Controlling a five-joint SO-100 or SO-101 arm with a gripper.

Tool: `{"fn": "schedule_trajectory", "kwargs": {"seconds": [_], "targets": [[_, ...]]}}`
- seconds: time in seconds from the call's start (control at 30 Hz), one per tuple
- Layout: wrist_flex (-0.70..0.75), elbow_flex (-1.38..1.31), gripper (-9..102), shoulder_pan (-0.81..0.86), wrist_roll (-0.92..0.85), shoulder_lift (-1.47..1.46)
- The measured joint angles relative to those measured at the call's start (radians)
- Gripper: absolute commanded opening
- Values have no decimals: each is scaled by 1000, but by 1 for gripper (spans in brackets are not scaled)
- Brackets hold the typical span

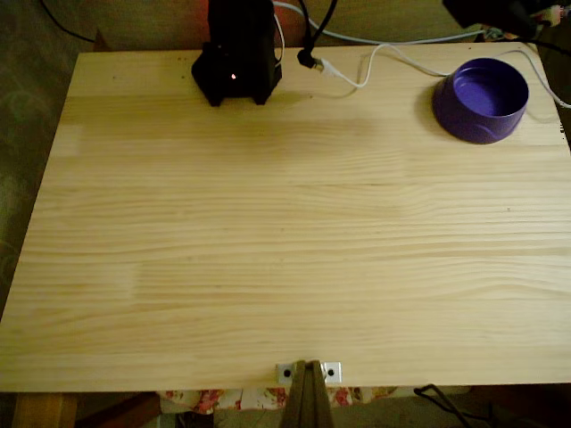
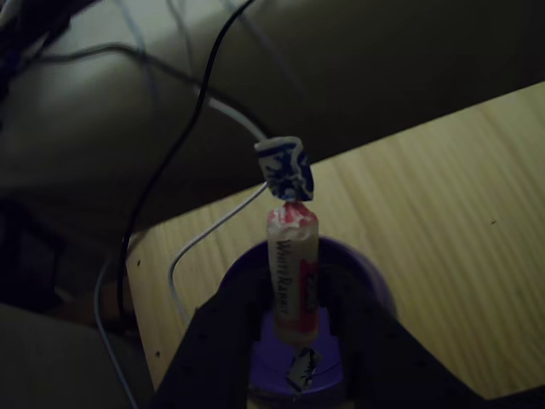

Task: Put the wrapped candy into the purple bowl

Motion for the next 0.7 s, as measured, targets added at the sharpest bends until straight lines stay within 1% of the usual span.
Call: {"fn": "schedule_trajectory", "kwargs": {"seconds": [0.37, 0.7], "targets": [[207, -232, 1, -23, -8, -236], [287, -377, 1, -40, -8, -387]]}}
